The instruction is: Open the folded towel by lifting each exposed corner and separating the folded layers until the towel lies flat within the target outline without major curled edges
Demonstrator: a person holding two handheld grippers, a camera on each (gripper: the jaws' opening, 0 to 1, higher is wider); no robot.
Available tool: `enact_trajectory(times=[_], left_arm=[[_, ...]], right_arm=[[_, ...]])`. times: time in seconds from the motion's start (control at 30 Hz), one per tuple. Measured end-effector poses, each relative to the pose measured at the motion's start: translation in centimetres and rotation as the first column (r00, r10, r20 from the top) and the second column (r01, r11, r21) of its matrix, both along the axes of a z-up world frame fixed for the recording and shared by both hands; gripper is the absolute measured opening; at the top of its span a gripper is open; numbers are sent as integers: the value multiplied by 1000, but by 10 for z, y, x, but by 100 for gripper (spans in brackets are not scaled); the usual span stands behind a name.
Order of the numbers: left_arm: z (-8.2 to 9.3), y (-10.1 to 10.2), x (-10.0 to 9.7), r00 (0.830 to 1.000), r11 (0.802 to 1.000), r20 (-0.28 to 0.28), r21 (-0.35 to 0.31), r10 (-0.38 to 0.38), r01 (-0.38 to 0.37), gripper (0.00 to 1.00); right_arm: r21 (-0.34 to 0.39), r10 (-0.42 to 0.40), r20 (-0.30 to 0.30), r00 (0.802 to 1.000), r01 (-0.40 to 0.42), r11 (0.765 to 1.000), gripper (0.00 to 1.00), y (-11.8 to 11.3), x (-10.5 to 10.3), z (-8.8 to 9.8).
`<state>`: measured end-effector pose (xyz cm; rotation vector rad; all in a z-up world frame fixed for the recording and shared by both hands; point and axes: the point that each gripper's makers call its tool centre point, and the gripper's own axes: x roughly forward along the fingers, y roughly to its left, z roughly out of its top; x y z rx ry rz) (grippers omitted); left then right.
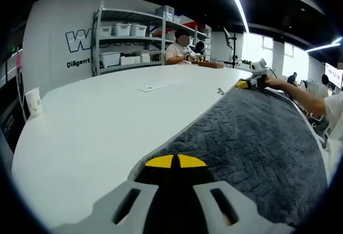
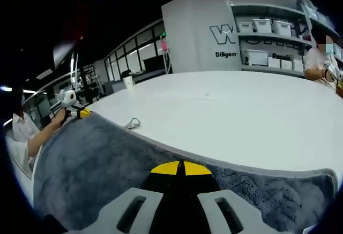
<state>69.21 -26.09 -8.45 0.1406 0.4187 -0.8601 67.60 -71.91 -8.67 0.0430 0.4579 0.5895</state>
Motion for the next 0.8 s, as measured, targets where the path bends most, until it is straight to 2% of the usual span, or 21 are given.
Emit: enact_trajectory(times=[0.13, 0.4, 0.8], left_arm=[[0, 1, 2, 1000, 1000, 0, 1, 1, -1, 0], [0, 1, 1, 1000, 1000, 0, 1, 2, -2, 0], [0, 1, 0, 1000, 1000, 0, 1, 2, -2, 0]], right_arm=[[-33, -23, 16, 1000, 23, 999, 0, -12, 0, 0], [4, -65, 31, 997, 65, 998, 0, -37, 3, 0], [-28, -111, 33, 993, 112, 993, 0, -54, 0, 0]])
